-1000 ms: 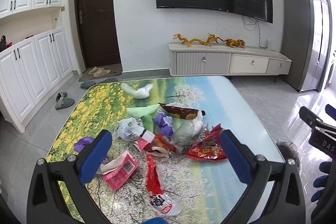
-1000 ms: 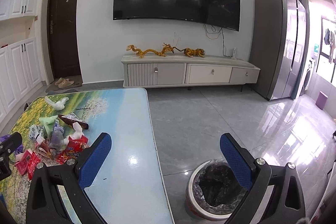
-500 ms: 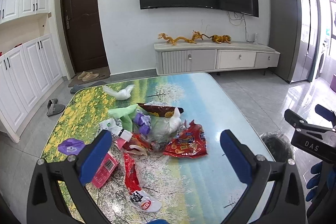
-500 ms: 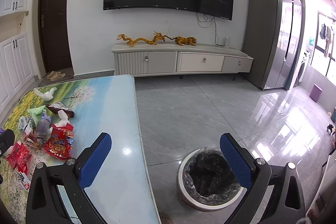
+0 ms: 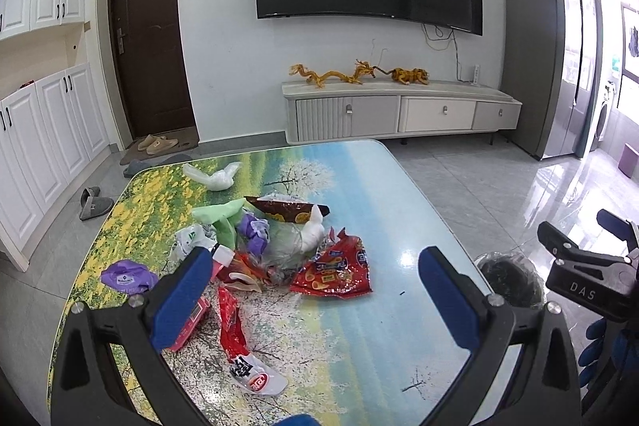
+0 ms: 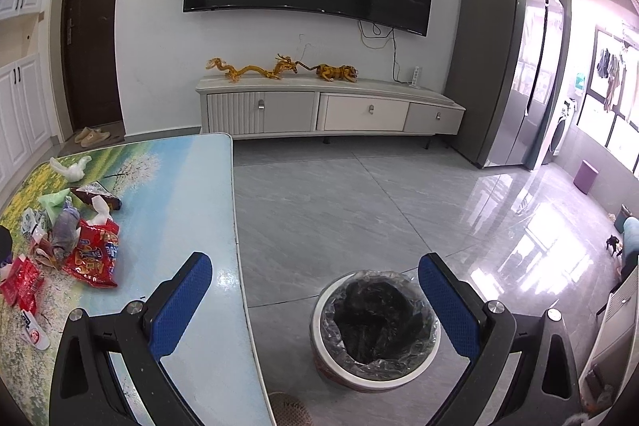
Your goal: Collect trash
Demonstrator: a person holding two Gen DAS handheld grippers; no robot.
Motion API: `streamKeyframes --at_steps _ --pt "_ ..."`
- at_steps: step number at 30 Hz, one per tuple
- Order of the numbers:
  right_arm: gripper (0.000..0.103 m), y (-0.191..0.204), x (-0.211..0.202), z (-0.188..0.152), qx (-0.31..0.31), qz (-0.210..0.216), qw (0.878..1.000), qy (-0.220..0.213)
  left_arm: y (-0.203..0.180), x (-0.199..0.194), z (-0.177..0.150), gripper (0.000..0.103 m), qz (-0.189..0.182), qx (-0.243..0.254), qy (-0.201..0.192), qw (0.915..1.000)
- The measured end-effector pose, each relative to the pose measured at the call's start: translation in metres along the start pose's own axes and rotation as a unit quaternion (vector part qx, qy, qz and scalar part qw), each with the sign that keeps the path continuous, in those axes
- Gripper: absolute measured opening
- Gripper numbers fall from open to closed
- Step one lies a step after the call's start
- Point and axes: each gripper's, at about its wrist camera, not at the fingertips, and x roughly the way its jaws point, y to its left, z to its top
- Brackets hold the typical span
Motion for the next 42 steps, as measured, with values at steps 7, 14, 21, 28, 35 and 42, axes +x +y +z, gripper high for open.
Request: streamKeyframes --at_steps 7,14,21,28,35,42 --pt "0.103 -0.009 -0.011 0.002 -0.005 -0.023 1.000 -0.004 -0.005 -0.005 0.000 0.103 -0.031 -0.005 -0.001 0.9995" --pt "0.103 -0.014 -0.020 0.005 -0.009 -0.047 0.999 -0.004 0.002 -0.009 -0.003 0.103 -0.059 -0.022 -0.009 0.9980" --pt "0.103 -0.006 -0.027 0.010 -0.008 -0.037 0.999 0.002 0.010 -0.008 -0.006 0.103 -0.088 -0.009 0.004 0.9961" --pt "0.103 0.006 -0.031 0.014 -0.011 -0.015 1.000 0.006 0.029 0.006 -0.021 0.103 -0.087 -0.018 0.038 0.9953" --pt "0.103 0.026 -0.019 0.009 -0.035 0.025 0.999 0.025 0.081 0.019 -0.038 0.103 -0.055 -0.060 0.061 0.9948" --pt "0.102 0.061 0.006 0.012 -0.051 0.116 0.990 0.054 0.163 0.034 -0.039 0.103 0.038 -0.103 0.057 0.9923"
